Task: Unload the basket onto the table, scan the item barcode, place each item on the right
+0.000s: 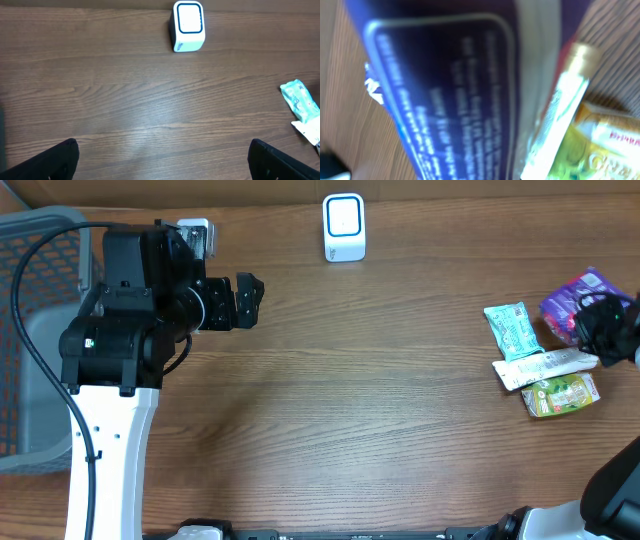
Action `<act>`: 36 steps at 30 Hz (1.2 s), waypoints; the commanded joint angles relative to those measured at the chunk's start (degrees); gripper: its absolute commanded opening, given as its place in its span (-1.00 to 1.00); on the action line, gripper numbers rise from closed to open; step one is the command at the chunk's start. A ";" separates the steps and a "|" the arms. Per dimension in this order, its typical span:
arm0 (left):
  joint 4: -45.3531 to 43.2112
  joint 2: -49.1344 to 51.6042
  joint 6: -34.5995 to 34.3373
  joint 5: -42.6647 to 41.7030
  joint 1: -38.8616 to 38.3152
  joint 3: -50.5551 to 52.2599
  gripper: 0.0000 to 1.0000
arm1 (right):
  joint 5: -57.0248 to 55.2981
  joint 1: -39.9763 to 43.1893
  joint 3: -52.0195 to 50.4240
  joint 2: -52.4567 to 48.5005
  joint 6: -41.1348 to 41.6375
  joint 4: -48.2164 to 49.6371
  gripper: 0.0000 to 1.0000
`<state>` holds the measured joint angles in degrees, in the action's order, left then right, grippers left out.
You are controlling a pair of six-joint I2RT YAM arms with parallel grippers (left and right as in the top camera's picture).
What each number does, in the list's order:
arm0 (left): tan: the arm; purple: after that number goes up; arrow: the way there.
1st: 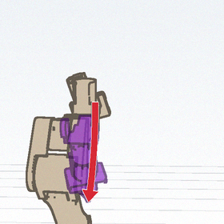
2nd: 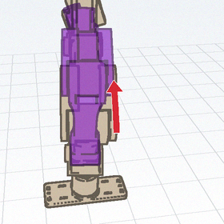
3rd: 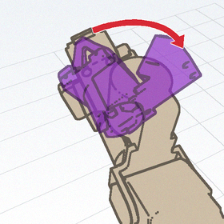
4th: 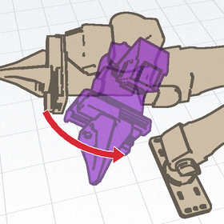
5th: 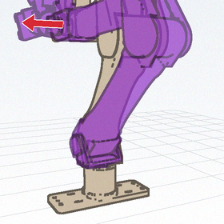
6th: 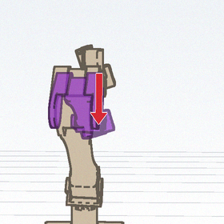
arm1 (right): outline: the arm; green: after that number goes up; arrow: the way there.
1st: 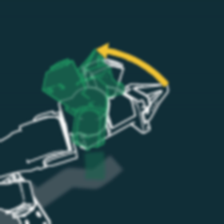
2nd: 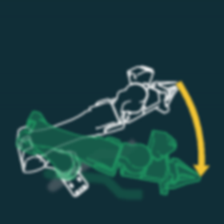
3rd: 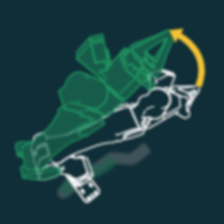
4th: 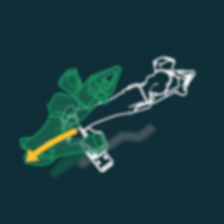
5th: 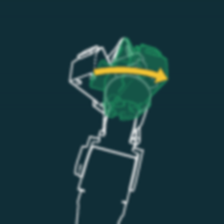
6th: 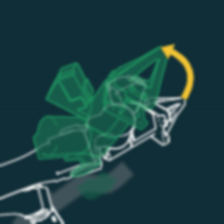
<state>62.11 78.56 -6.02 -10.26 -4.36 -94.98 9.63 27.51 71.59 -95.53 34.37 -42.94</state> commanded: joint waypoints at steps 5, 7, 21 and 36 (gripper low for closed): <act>-0.15 0.17 -0.81 0.37 0.22 -0.74 0.99 | 7.98 -0.15 -1.64 0.92 -3.87 4.37 0.32; -0.15 0.17 -0.81 0.37 0.22 -0.74 0.99 | 9.55 -1.07 -0.63 2.10 -5.64 3.50 0.31; -0.15 0.17 -0.81 0.35 0.22 -0.74 0.99 | 9.79 -23.56 3.28 38.84 -19.63 -17.94 1.00; -0.15 0.17 -0.81 0.37 0.22 -0.74 0.99 | 7.30 -26.53 3.26 47.04 -19.45 -28.70 1.00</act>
<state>62.15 78.56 -6.02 -10.26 -4.36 -94.98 19.44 1.30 74.32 -48.60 15.38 -73.06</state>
